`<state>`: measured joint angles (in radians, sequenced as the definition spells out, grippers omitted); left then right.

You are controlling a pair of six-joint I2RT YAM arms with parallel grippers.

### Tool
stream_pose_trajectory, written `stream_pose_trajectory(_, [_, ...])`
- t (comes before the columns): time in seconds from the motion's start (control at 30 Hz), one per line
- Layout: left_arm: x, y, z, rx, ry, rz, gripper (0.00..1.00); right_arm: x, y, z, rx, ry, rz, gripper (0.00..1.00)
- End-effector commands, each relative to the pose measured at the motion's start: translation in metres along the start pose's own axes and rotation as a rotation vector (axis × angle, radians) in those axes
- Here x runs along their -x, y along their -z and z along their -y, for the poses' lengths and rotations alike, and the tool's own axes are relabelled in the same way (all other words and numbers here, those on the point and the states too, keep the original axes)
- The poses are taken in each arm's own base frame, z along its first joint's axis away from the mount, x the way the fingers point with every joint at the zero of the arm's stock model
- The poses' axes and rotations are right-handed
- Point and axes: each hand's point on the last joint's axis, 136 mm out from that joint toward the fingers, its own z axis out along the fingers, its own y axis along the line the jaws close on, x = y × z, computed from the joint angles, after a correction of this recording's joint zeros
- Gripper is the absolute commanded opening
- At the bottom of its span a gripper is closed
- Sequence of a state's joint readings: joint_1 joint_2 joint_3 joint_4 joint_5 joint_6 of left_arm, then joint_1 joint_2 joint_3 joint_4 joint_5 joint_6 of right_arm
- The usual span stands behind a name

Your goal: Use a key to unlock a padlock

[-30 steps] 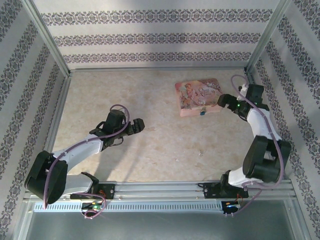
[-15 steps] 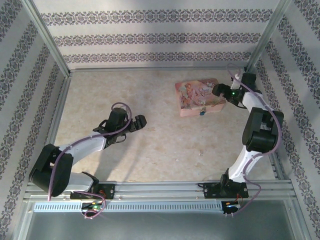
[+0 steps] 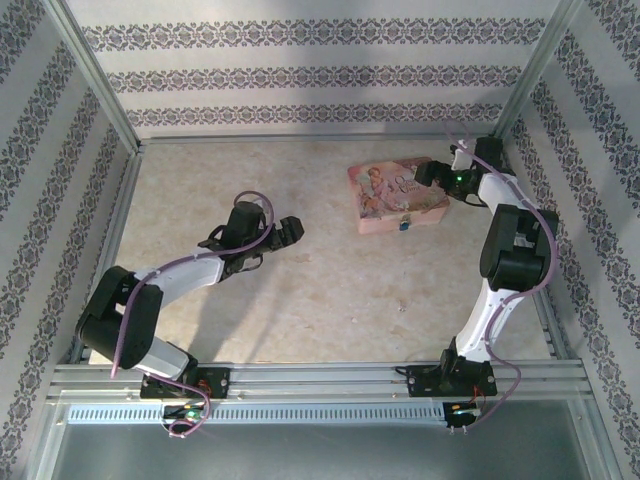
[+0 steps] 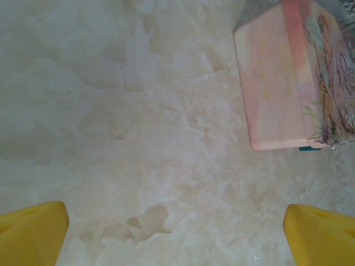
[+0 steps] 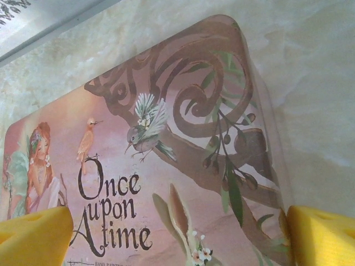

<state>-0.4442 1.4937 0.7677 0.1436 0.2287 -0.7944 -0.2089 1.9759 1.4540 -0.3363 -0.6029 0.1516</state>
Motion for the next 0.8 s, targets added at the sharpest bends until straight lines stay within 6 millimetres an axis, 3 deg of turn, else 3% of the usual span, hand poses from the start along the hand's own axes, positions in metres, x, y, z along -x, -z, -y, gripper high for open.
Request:
stream_pose_trajectory(0.0, [0.007,-0.002,0.016,-0.047,0.003,0.005,0.99,-0.010,-0.004,-0.033,0.092,0.052,-0.045,0.97])
stream_pose_trajectory(0.2, [0.013,-0.001,0.012,-0.036,0.029,0.022,0.99,-0.025,-0.006,-0.055,0.122,0.061,-0.072,0.96])
stream_pose_trajectory(0.57, [0.026,0.006,0.007,-0.038,0.058,0.050,0.99,-0.083,-0.016,-0.101,0.139,0.094,-0.117,0.97])
stream_pose_trajectory(0.77, [0.036,0.010,-0.001,-0.025,0.072,0.067,0.99,-0.100,-0.026,-0.130,0.166,0.134,-0.127,0.97])
